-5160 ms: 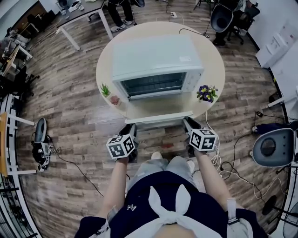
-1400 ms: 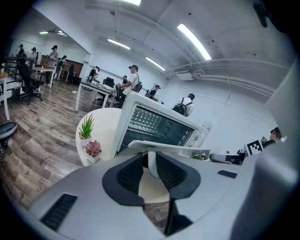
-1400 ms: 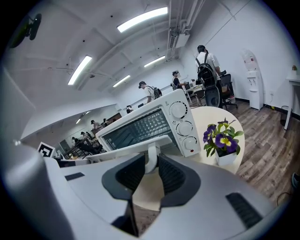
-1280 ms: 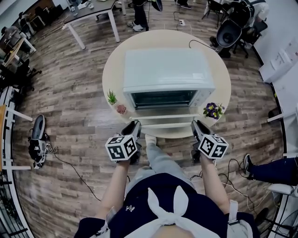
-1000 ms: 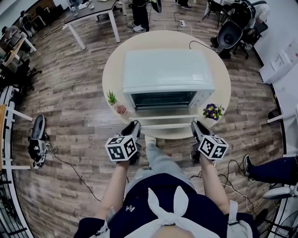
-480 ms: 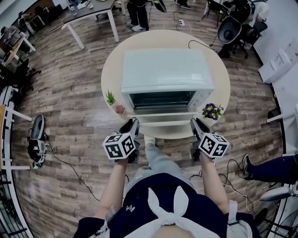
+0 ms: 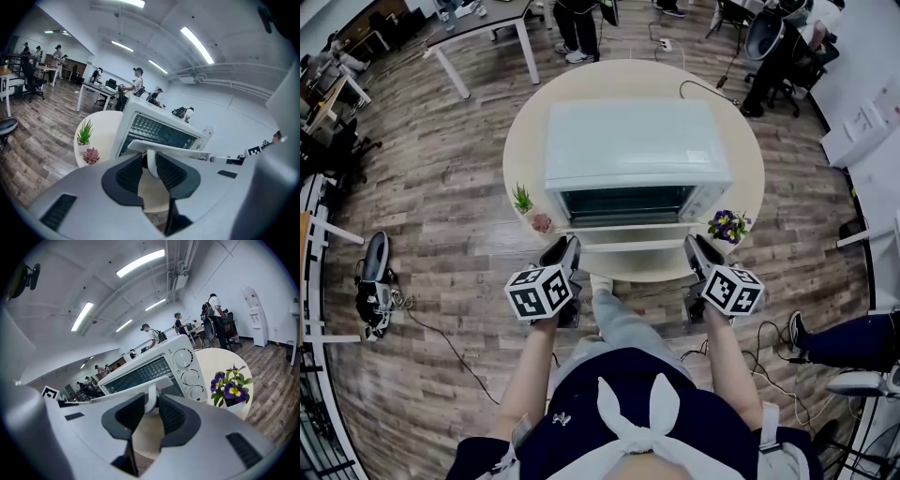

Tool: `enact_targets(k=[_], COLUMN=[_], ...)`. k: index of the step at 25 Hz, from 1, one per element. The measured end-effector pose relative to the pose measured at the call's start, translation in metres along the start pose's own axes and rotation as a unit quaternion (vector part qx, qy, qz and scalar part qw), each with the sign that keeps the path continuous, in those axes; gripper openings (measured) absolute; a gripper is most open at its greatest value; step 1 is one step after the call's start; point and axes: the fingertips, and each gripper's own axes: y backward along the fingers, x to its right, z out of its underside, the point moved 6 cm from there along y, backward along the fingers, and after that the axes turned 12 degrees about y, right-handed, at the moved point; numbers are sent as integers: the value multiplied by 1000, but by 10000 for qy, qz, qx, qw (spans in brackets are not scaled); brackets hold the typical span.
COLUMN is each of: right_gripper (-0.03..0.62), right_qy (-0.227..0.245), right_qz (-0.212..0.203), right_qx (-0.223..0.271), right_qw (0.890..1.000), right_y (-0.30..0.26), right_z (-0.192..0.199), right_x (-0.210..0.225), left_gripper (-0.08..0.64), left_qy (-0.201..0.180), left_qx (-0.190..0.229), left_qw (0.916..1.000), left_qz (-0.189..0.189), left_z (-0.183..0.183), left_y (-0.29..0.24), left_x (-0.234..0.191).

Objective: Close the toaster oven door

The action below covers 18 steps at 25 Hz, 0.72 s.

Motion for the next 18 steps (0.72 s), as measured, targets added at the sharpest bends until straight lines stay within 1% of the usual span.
enact_targets(k=[5,18], right_gripper=[101,101], right_qy=[-43,-154], right_qz=[-4,-34], right_qx=[2,90], right_qw=[10000,9998], right_y=[-3,-11], right_z=[-5,-18], right_x=[0,1], left_gripper=[98,98], left_qy=[62,168], left_qx=[27,152], left_qw=[9999,9997], left_qz=[85,134], left_z=[-5,-18], left_y=[-2,-9], left_x=[0,2])
